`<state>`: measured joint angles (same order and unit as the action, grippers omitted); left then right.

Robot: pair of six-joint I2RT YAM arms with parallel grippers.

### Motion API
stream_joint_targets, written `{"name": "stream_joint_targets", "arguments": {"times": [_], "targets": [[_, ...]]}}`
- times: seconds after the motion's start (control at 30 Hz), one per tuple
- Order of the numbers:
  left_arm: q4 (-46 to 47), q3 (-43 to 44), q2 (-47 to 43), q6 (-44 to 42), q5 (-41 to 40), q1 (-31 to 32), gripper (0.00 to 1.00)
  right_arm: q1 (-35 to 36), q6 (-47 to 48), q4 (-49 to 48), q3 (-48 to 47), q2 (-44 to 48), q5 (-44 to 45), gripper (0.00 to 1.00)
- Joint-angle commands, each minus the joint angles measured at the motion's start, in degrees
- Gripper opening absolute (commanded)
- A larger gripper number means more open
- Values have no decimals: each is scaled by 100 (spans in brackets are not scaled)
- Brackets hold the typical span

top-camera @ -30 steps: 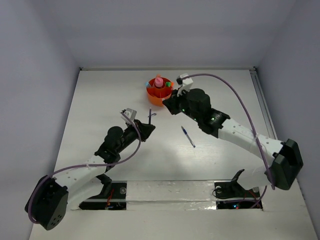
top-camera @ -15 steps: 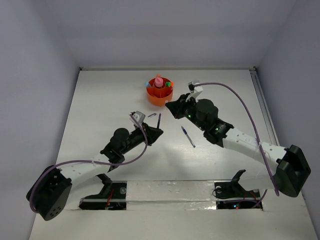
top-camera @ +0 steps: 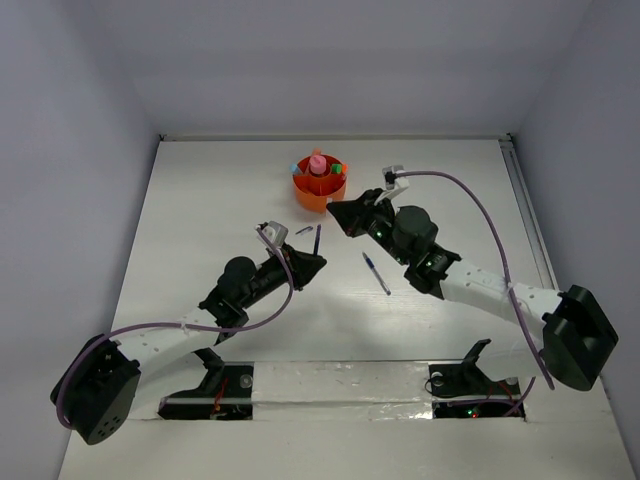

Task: Sort the stationery into containers
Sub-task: Close the pen cap on the pen.

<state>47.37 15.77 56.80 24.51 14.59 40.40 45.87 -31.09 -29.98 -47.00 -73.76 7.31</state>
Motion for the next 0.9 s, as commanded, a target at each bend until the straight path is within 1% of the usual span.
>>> {"name": "stream_joint_targets", "arguments": {"times": [0.0,0.13,0.87], "targets": [[343,111,-143,19,0,12,0,98,-222,-825,60,-130,-1,0],[351,119,-116,18,9,12,0,98,-257,-957,42,-253,-54,0],[299,137,-11,27,-114,12,0,151,-239,-966,42,-297,-168,0]]}}
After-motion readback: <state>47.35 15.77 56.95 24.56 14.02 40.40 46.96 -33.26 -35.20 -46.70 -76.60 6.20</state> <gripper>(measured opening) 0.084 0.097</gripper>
